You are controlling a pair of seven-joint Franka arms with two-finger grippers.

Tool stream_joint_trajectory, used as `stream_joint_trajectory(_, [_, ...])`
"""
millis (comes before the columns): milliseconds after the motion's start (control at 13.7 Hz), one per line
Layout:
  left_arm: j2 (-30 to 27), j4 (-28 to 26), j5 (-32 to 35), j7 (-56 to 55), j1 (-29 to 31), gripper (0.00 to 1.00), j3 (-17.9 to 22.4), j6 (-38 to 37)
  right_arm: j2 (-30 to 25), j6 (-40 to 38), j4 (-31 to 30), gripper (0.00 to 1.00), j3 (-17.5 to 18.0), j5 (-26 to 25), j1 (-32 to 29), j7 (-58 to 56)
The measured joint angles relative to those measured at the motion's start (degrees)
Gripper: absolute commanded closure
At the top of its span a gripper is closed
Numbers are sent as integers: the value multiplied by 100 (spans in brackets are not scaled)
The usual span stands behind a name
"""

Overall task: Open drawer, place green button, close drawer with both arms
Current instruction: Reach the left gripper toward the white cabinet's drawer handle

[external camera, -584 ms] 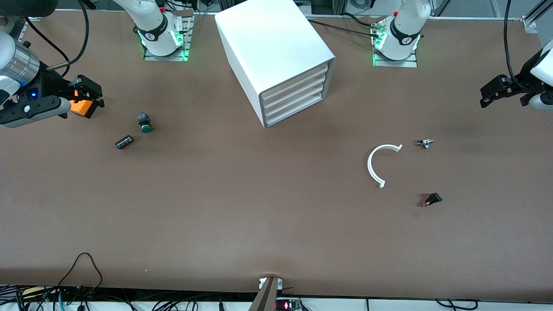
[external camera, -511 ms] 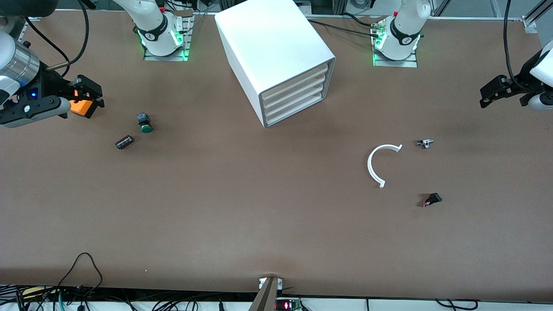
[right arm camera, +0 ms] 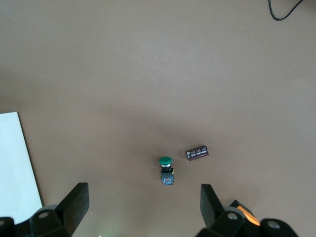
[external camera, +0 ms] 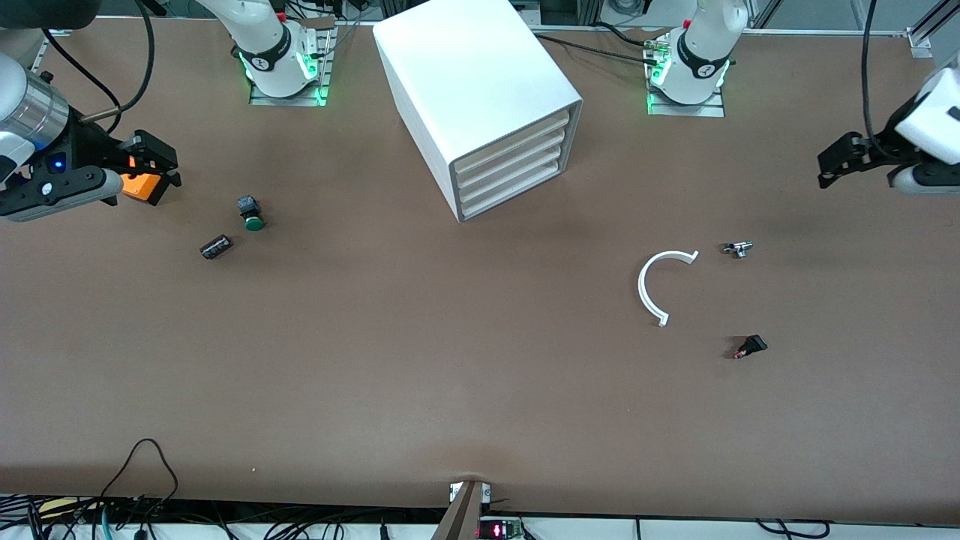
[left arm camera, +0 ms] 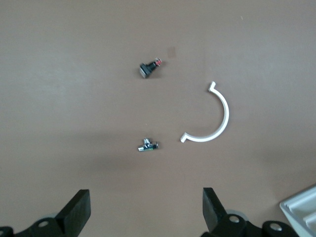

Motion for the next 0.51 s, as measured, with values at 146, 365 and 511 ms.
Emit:
stream_joint_trajectory(146, [211, -19, -274, 103, -28, 0, -116, -140, 1, 1, 1, 0, 0, 0, -1, 0])
stream_joint_trajectory(365, [624, -48, -759, 118, -66, 0, -280, -201, 16, 1, 1, 0, -3, 0, -7, 0])
stream_joint_trajectory(511, [946, -78, -1201, 119, -90, 0, -368, -307, 16, 2, 5, 0, 2, 0, -7, -1])
